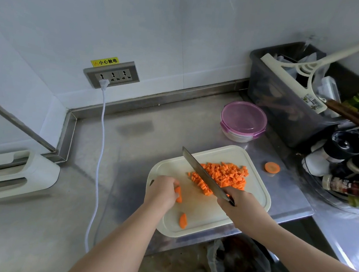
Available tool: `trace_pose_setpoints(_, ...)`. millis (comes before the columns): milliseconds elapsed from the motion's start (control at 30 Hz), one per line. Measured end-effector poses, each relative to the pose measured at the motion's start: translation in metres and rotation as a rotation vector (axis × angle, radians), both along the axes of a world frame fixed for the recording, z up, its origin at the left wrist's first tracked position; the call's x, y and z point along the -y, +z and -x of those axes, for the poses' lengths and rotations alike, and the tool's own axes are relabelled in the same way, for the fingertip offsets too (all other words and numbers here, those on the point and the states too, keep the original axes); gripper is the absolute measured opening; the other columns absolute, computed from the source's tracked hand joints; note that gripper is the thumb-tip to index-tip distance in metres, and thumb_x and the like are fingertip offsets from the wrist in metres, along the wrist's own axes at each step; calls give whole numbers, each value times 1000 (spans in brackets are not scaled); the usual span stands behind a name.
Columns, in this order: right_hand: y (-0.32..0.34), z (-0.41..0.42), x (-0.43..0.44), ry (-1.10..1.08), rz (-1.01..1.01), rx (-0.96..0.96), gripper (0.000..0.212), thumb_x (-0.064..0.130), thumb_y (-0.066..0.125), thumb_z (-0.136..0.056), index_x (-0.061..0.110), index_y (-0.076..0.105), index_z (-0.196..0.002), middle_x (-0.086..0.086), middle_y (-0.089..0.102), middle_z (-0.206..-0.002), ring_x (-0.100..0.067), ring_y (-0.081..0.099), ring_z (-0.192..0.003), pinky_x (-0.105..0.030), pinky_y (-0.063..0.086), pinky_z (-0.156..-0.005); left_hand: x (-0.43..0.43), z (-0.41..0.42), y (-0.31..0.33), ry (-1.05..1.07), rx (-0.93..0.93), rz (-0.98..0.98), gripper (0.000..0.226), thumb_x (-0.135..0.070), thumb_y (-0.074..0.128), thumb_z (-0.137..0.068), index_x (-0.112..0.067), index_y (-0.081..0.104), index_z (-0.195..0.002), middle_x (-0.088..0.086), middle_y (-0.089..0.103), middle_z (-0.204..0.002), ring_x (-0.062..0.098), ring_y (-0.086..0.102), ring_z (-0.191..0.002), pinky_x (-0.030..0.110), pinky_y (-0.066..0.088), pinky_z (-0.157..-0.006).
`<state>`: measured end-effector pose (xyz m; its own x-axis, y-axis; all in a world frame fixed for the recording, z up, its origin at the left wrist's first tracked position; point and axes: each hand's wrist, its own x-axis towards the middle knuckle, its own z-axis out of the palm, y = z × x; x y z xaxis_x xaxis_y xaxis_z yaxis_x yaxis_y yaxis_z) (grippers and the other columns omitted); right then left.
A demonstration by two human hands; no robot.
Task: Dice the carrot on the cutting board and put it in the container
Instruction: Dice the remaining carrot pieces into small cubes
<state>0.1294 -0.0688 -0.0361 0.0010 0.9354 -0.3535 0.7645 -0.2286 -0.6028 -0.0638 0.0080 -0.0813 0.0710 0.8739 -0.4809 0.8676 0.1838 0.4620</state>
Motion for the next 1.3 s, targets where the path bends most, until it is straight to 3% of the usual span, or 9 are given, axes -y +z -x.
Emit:
trace_pose_setpoints(100,0,2,0,22,-1,3,11,25,48,-97,23,58,-96,7,52,-67,-7,46,-57,-18,35,-54,-2,9,7,15,13,-89,34,-14,53,-93,-23,58,-126,-5,60,-110,19,60,-103,31,49,-86)
trace_pose_setpoints(267,3,6,0,45,-8,-4,17,25,48,-98,33,48,-83,11,47,-63,-6,42,-52,-16,33,-50,-12,51,13,-105,-88,-177,48,3,42,-88,-26,62,-120,-2,55,-120,19,56,-107,33,46,-91)
trace_pose_setpoints(400,3,9,0,51,6,-16,28,25,49,-97,39,41,-74,9,47,-60,-7,40,-50,-17,31,-49,-7,69,11,-302,-154,-47,37,-4,55,-85,-29,62,-112,-9,47,-114,15,52,-107,31,45,-92)
trace_pose_setpoints(533,3,11,0,58,-3,-12,33,24,49,-97,40,38,-71,10,45,-59,-6,39,-49,-17,30,-49,-3,62,2,-358,-159,-81,27,-14,63,-82,-27,61,-106,-11,47,-113,13,51,-109,33,47,-89)
trace_pose_setpoints(733,1,7,3,22,31,-72,21,25,49,-97,32,48,-77,4,46,-60,-11,39,-49,-26,33,-52,-3,57,-3,-409,-218,-129,23,-20,62,-86,-22,54,-108,-6,50,-111,16,52,-105,37,47,-87)
trace_pose_setpoints(833,-1,6,5,13,33,-70,11,25,48,-97,22,58,-94,3,49,-62,-11,41,-51,-25,33,-52,-5,55,-2,-333,-154,-157,11,-25,59,-89,-20,53,-97,-9,54,-86,15,57,-88,31,47,-74)
trace_pose_setpoints(933,-2,5,4,20,13,-34,9,25,48,-97,23,56,-93,4,49,-63,-9,43,-53,-23,34,-53,-3,53,-2,-123,12,-76,14,-28,63,-89,-20,54,-81,-9,61,-67,12,57,-66,24,44,-61)
trace_pose_setpoints(1133,-1,5,5,27,18,-11,16,27,47,-98,21,60,-105,6,54,-68,-7,46,-56,-20,36,-54,3,29,5,293,414,242,7,-12,64,-86,-13,63,-93,8,70,-75,20,56,-71,33,46,-64)
trace_pose_setpoints(1300,0,5,5,28,30,-15,15,26,47,-98,20,60,-104,3,55,-70,-8,46,-56,-21,36,-54,3,5,2,154,285,174,10,-21,67,-86,-16,66,-95,-2,69,-77,10,61,-70,26,47,-62)
